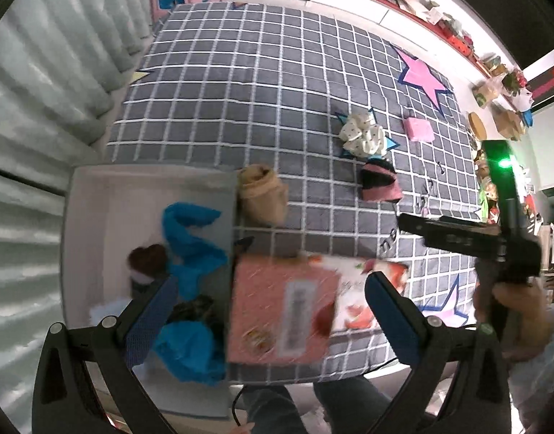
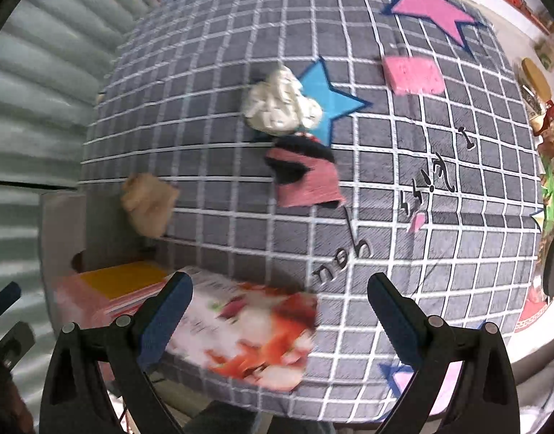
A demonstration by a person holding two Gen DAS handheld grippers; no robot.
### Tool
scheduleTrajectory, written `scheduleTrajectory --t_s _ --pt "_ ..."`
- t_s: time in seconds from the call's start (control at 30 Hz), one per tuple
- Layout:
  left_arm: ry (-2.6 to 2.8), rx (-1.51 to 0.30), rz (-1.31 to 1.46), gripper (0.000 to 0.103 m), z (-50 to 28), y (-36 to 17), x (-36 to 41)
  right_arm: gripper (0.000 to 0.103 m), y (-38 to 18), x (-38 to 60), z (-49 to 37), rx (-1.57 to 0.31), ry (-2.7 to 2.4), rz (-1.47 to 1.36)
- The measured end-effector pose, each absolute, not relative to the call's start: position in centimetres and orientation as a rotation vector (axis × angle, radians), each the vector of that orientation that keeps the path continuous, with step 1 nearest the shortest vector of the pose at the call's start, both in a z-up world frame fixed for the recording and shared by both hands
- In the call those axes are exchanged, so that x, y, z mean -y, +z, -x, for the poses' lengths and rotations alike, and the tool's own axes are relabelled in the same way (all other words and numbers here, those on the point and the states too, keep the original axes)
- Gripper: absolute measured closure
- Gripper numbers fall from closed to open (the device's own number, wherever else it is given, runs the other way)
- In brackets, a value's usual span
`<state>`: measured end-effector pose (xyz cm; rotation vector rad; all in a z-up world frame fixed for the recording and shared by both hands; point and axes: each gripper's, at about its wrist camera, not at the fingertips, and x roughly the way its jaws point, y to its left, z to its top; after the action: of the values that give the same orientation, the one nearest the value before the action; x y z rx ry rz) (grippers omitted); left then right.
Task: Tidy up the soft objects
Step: 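Move the left tool toward the polka-dot scrunchie while the right tool approaches the pink sock, then grasp the white polka-dot scrunchie with the left tool while the right tool grasps the pink sock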
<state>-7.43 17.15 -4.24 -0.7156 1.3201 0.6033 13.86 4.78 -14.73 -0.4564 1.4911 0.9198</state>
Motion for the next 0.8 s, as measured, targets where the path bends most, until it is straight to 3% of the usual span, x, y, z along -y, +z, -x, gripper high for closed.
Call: scheduleTrajectory --t_s 0.6,0.63,0.7,0.8 --pt "0.652 -1.314 0.86 0.0 -3.3 -8.9 -20.4 0.005 -22.1 -11.0 -17.0 -1.516 0.947 0.473" --pt "0.654 -1.311 0.865 0.0 -3.6 -9.2 -20.5 0.007 -21.9 -11.0 -17.0 -1.496 0.947 0.479" --pt "0.662 -1.31 0.886 0.0 -4.4 -9.8 -21.0 0.033 -21.9 -11.2 -17.1 -1.497 0.958 0.474" --pt "0.665 -1.311 0.903 0.0 -6.0 -10.8 -21.3 0.052 -22.4 -11.1 -17.6 -1.529 0.965 0.456"
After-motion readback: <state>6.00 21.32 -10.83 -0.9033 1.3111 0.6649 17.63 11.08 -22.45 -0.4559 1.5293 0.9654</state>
